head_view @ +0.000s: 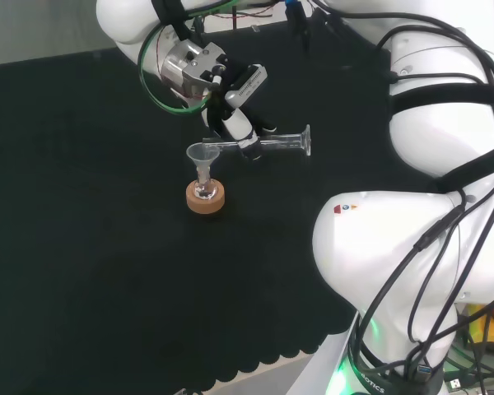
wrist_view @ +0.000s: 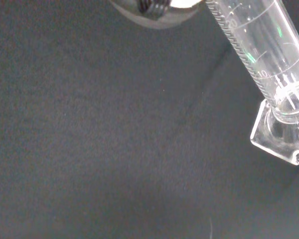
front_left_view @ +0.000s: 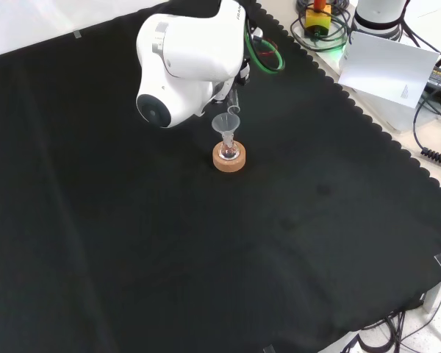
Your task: Pour the water from the graduated cylinder into the round-bottom flask.
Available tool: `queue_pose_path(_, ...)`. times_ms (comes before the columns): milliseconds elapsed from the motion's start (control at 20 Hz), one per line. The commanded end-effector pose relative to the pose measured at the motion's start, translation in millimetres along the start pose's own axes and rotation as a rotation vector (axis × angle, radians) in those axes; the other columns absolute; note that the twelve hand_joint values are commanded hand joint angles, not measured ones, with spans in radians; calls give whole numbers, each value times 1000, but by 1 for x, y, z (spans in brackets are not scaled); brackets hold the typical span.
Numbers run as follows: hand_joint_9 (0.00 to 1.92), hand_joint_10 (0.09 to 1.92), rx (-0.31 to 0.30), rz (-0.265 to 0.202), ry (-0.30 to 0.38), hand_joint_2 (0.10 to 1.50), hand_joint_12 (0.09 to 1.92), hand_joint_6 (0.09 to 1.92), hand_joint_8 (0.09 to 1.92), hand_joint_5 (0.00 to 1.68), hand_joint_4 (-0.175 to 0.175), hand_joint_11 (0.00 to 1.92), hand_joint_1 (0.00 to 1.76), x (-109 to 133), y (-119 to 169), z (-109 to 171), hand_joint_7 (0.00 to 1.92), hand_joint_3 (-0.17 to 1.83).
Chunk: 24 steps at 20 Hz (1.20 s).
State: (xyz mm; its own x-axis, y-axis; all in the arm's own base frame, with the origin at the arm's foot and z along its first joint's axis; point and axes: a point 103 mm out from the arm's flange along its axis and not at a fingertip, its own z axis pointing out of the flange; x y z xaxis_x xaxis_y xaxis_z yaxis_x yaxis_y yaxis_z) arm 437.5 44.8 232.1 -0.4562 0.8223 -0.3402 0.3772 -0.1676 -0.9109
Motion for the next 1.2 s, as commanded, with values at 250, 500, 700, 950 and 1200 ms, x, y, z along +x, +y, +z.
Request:
queue_pose_path(250, 1666, 87, -164, -56, 44, 1006, 643, 607, 563, 1214, -175, 1346, 1300, -3, -9, 3, 1271, -2)
queue_pose_path(500, 1664, 87, -261, -97, 76, 1006, 642, 607, 563, 1214, -175, 1346, 1300, -10, -15, 6, 1271, -2)
queue_pose_path(700, 1663, 87, -335, -132, 113, 1006, 641, 607, 563, 1214, -175, 1346, 1300, -17, -19, 9, 1271, -2)
queue_pose_path(950, 1663, 87, -423, -154, 144, 1006, 641, 607, 563, 1214, -175, 1347, 1300, -26, -24, 12, 1270, -2)
queue_pose_path(1200, 1663, 87, -474, -185, 198, 1006, 640, 608, 564, 1213, -175, 1347, 1300, -34, -24, 17, 1270, -2)
